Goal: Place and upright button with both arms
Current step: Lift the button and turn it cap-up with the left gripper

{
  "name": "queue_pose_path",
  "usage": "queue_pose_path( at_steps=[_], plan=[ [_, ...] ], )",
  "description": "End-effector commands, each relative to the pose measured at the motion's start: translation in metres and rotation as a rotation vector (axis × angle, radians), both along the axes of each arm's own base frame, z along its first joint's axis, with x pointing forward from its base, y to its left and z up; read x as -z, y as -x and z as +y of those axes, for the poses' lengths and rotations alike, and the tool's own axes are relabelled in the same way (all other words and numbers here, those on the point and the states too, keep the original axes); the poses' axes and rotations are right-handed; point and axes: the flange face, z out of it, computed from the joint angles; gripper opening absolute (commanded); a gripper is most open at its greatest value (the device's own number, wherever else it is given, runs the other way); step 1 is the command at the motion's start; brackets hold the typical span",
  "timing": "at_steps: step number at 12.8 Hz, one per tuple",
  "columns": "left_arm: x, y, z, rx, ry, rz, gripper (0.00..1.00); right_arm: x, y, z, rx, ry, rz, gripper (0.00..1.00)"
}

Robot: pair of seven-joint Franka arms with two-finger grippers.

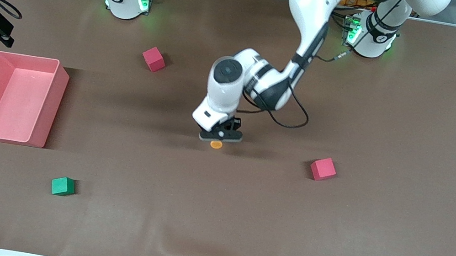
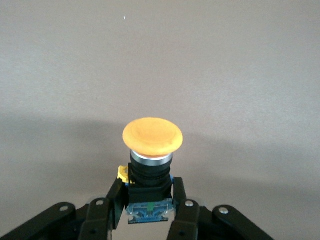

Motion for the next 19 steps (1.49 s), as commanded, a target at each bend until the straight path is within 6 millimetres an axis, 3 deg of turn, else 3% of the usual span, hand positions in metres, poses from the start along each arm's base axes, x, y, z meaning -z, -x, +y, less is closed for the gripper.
queue_pose_path(
  at_steps=[1, 6, 8, 10, 14, 19],
  plan=[
    [0.000, 0.008, -0.006, -0.072, -0.083, -0.135, 0.00, -0.003, -0.001, -0.004, 0.013, -0.027, 0.004, 1.00],
    [0.038, 0.036, -0.035, -0.189, -0.084, -0.403, 0.00, -0.003, -0.001, -0.003, 0.010, -0.027, 0.005, 1.00],
    [0.042, 0.038, -0.036, -0.217, -0.088, -0.489, 0.00, -0.003, -0.001, -0.003, 0.010, -0.027, 0.004, 1.00],
    [0.043, 0.052, -0.050, -0.213, -0.031, -0.540, 0.00, -0.003, -0.001, -0.003, 0.010, -0.027, 0.004, 1.00],
    [0.072, 0.058, -0.049, -0.186, -0.056, -0.687, 0.00, -0.002, -0.001, -0.003, 0.010, -0.027, 0.004, 1.00],
    [0.126, 0.063, -0.040, -0.136, -0.094, -0.803, 0.00, -0.002, -0.001, -0.003, 0.010, -0.027, 0.005, 1.00]
  ],
)
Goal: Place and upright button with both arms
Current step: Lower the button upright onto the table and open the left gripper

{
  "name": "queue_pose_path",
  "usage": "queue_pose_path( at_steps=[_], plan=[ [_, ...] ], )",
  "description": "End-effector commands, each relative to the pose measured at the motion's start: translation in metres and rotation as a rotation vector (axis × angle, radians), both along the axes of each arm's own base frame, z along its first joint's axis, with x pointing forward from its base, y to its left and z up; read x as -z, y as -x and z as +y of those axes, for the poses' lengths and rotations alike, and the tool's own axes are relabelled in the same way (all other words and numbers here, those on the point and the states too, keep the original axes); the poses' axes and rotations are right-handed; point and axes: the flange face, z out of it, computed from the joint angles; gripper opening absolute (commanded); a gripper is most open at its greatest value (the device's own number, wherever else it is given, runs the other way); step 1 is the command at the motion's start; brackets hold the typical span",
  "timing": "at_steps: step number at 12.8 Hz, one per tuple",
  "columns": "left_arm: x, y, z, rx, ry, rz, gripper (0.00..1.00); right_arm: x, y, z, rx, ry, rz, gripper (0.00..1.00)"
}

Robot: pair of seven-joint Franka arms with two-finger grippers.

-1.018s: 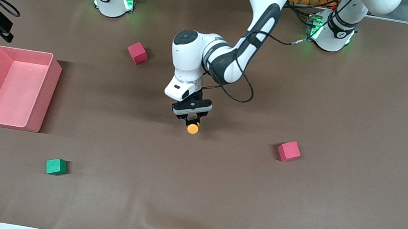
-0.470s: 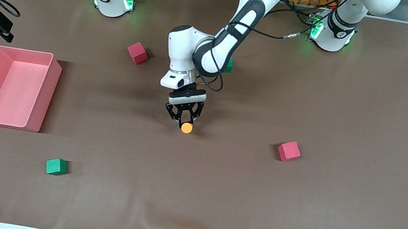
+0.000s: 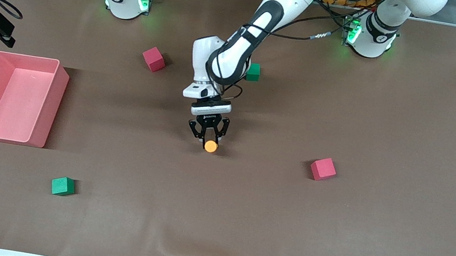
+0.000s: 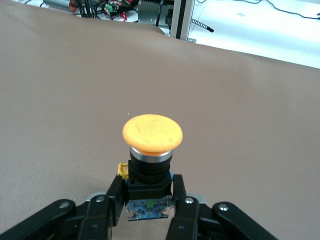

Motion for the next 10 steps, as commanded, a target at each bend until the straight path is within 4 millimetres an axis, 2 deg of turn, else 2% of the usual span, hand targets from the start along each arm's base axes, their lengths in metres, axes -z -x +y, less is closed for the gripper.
queue_pose_path(
  at_steps=[1, 6, 10],
  plan=[
    [0.024, 0.001, 0.002, 0.034, -0.013, -0.048, 0.00, -0.003, -0.001, -0.003, 0.009, -0.021, 0.003, 1.00],
    [0.038, 0.003, 0.005, 0.063, -0.023, -0.107, 0.00, -0.002, -0.001, -0.004, 0.011, -0.021, 0.005, 1.00],
    [0.058, 0.012, 0.005, 0.073, 0.021, -0.150, 0.00, -0.002, -0.001, -0.004, 0.011, -0.021, 0.005, 1.00]
  ],
)
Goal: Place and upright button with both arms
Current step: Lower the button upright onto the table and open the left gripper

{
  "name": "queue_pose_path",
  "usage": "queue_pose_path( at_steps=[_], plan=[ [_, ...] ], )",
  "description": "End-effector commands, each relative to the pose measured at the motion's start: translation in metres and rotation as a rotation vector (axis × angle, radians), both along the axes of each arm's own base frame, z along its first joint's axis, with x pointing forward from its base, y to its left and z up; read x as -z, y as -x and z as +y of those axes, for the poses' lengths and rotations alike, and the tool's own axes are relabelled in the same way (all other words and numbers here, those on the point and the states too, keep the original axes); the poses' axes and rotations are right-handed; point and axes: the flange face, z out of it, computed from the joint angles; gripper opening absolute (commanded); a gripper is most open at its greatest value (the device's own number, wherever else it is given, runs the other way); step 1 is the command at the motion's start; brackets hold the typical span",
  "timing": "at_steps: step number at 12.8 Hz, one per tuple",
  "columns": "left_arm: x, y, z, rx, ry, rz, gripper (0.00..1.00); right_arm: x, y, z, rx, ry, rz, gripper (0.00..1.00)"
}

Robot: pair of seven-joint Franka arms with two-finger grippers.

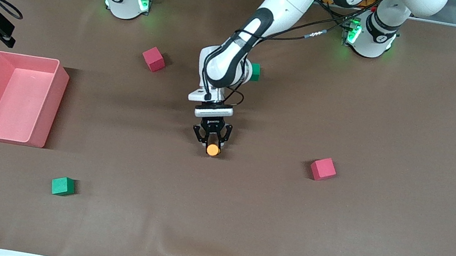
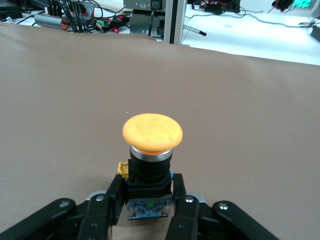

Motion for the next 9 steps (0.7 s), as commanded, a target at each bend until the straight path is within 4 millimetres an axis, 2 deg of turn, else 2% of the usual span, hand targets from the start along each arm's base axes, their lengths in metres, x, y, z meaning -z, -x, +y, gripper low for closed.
queue_pose_path(
  at_steps=[1, 4, 5, 6, 7, 9],
  plan=[
    [0.012, 0.004, -0.005, 0.020, 0.070, -0.040, 0.00, -0.002, -0.001, -0.004, 0.011, -0.021, 0.004, 1.00],
    [0.014, 0.009, -0.007, 0.013, 0.093, -0.036, 0.01, -0.002, -0.001, -0.003, 0.009, -0.021, 0.004, 1.00],
    [0.016, 0.013, -0.009, 0.017, 0.094, -0.029, 0.11, -0.002, -0.001, -0.004, 0.011, -0.021, 0.004, 1.00],
    [0.016, 0.015, -0.010, 0.018, 0.095, -0.024, 0.60, -0.002, -0.001, -0.004, 0.011, -0.021, 0.004, 1.00],
    [0.011, 0.018, -0.014, 0.017, 0.110, -0.019, 1.00, -0.002, -0.001, -0.004, 0.011, -0.021, 0.004, 1.00],
    [0.005, 0.031, -0.024, 0.020, 0.138, 0.005, 1.00, -0.003, -0.001, -0.004, 0.011, -0.021, 0.002, 1.00]
  ],
)
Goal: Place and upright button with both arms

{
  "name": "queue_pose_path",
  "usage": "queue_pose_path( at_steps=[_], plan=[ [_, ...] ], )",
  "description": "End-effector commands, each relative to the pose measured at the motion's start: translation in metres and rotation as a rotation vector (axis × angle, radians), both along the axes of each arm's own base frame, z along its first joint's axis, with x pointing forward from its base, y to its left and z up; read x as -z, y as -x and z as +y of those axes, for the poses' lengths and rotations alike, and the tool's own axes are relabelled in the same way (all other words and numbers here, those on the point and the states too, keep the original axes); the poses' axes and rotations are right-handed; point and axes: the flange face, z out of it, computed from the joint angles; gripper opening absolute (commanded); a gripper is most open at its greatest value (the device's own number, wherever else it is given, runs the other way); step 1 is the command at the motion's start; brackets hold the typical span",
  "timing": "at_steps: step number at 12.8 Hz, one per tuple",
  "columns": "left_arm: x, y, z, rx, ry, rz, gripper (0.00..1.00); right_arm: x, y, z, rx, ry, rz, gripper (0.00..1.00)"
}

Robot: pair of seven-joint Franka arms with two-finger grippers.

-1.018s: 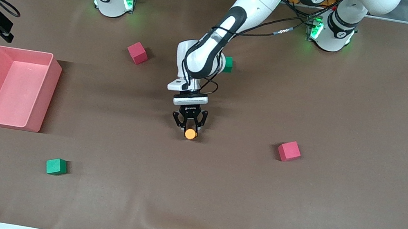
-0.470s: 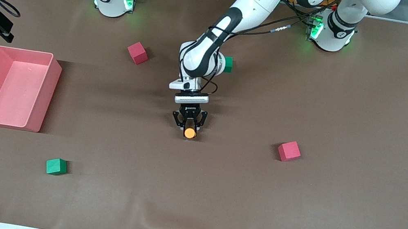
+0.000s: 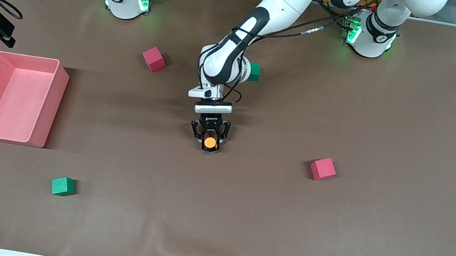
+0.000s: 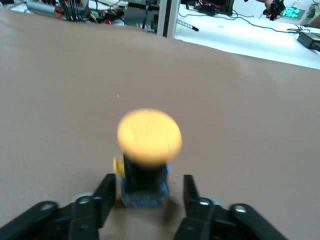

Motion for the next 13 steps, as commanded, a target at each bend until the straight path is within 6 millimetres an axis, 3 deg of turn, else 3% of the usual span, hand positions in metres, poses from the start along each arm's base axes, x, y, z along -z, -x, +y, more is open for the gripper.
queue_pose_path(
  at_steps=[1, 3, 6, 9, 11, 13],
  plan=[
    [-0.016, 0.011, -0.016, 0.009, 0.096, 0.010, 1.00, -0.003, -0.001, -0.004, 0.011, -0.021, 0.002, 1.00],
    [-0.038, 0.022, -0.028, -0.013, 0.157, 0.050, 1.00, -0.003, -0.001, -0.003, 0.011, -0.022, 0.002, 1.00],
    [-0.089, 0.048, -0.051, -0.113, 0.284, 0.237, 1.00, -0.003, -0.001, -0.004, 0.011, -0.021, 0.002, 1.00],
    [-0.144, 0.047, -0.049, -0.212, 0.216, 0.475, 1.00, -0.003, -0.001, -0.004, 0.012, -0.021, 0.002, 1.00],
    [-0.191, 0.048, -0.048, -0.204, 0.211, 0.535, 1.00, -0.003, -0.001, -0.004, 0.012, -0.022, 0.002, 1.00],
    [-0.253, 0.044, -0.037, -0.173, 0.179, 0.583, 1.00, -0.003, -0.001, -0.004, 0.012, -0.022, 0.002, 1.00]
  ],
)
